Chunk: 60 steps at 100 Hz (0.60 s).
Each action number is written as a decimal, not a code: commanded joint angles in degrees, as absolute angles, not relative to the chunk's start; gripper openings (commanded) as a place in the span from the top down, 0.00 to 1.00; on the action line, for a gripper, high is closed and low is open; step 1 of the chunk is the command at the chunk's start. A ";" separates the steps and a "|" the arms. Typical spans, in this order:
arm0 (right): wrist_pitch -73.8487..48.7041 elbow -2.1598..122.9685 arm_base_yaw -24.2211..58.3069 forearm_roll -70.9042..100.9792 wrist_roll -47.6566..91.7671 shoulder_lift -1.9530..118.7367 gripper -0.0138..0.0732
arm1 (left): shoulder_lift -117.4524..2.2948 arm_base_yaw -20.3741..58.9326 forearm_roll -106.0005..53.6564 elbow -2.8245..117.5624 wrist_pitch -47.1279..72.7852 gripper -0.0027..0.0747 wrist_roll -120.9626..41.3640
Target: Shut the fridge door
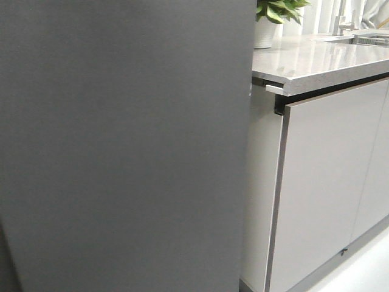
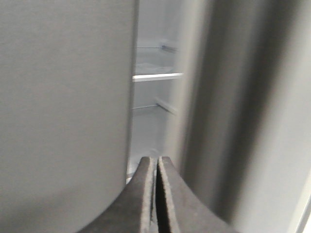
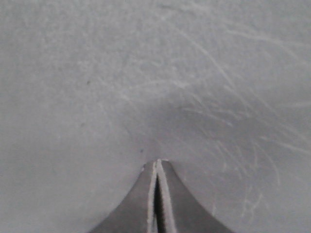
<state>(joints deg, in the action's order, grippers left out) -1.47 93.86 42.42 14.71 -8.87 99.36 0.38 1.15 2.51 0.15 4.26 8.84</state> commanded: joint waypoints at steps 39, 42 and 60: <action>6.03 101.03 41.86 13.47 -7.90 101.99 0.92 | 1.67 1.35 2.15 -2.15 -0.49 0.99 8.95; 5.93 101.03 41.86 13.47 -7.66 101.69 0.92 | 1.67 1.35 2.15 -2.15 -0.49 0.99 8.95; 0.00 101.03 39.99 13.47 -5.11 99.30 0.92 | 1.67 1.35 2.15 -2.15 -0.49 0.99 8.95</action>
<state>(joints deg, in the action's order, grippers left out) -1.44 98.95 41.34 14.20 -6.69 104.24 0.38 1.15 2.51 0.15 4.26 8.84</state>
